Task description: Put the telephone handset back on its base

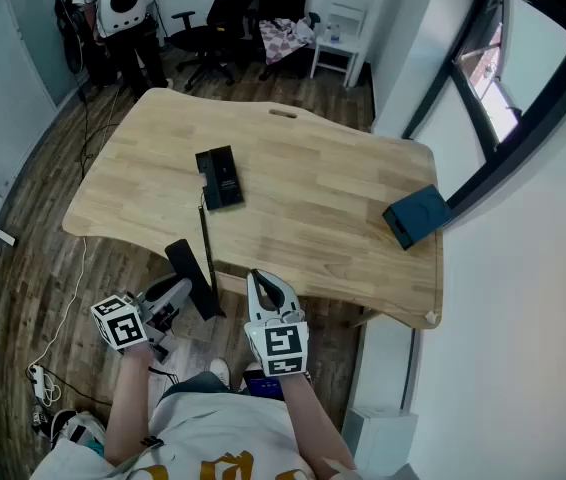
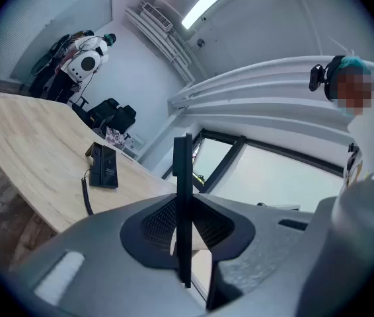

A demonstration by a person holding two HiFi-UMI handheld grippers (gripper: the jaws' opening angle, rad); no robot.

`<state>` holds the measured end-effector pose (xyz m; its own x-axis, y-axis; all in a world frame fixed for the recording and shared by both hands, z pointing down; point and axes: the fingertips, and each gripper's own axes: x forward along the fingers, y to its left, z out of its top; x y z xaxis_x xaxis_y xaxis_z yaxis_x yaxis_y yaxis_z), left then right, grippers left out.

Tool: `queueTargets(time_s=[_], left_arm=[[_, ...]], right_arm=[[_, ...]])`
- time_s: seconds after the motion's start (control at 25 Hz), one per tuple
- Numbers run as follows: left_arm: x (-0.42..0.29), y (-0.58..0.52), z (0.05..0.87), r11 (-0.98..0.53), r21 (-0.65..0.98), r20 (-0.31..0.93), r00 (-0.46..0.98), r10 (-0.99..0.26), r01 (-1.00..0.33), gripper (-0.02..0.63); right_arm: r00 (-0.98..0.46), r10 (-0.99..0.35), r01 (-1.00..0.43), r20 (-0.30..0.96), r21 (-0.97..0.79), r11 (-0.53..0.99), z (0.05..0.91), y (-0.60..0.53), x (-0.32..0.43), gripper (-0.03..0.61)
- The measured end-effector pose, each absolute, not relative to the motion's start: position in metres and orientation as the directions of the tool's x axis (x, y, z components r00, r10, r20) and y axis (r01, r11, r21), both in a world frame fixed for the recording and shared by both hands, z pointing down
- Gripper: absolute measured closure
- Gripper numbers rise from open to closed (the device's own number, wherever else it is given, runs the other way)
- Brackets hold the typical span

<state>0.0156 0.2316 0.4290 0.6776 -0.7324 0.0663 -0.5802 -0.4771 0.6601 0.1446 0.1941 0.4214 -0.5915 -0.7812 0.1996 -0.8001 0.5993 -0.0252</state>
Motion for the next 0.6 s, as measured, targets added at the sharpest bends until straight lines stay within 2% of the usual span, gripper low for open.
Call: queueTargets(time_s=[0.16,0.6], left_arm=[[0.012,0.234,0.437,-0.488,0.624,0.102,0.683,-0.724,-0.61,0.543],[0.01,0.231,0.428,-0.483,0.648,0.072,0.679,-0.73,-0.589,0.543]], right_arm=[[-0.613,-0.76,-0.783,0.216,-0.038,0.621,0.43,0.196,0.139,0.572],[-0.592,-0.77,-0.801,0.238,-0.071,0.595,0.432,0.196,0.148,0.572]])
